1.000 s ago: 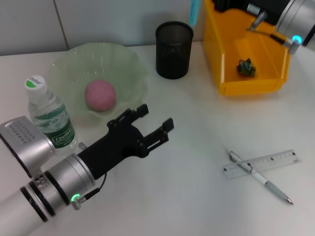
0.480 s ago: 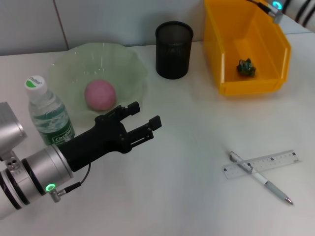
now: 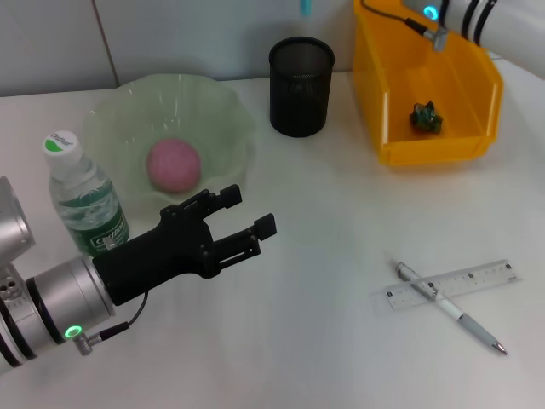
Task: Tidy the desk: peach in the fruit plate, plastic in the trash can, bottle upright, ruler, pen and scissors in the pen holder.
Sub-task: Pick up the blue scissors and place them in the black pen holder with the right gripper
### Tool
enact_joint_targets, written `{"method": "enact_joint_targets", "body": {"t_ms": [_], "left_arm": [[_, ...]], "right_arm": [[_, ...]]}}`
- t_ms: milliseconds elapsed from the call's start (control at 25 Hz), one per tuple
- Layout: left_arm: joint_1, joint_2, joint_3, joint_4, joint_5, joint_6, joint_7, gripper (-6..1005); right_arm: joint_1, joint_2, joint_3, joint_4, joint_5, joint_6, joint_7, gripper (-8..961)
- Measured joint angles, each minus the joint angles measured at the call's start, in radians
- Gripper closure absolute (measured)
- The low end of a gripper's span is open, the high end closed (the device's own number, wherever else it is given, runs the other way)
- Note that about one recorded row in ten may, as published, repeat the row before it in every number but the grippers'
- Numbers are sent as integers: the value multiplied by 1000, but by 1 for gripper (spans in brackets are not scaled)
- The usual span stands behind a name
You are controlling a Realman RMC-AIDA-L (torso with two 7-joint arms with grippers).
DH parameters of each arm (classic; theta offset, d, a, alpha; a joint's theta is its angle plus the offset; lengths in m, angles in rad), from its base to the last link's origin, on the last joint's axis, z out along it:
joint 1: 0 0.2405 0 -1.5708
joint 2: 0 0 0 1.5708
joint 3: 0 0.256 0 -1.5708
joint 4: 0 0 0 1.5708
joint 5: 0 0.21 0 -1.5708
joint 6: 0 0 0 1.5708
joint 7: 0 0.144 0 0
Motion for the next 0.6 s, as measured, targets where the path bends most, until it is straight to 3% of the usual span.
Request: {"method": "enact_joint_targets", "body": {"t_ms": [280, 600], "left_arm": [[1, -18, 5, 35, 11, 12, -4, 192], [1, -19, 16, 42, 13, 22, -14, 192]], "right_arm": [[31, 4, 2, 58, 27, 49, -6, 886], [45, 5, -7, 100, 36, 97, -9, 886]]}}
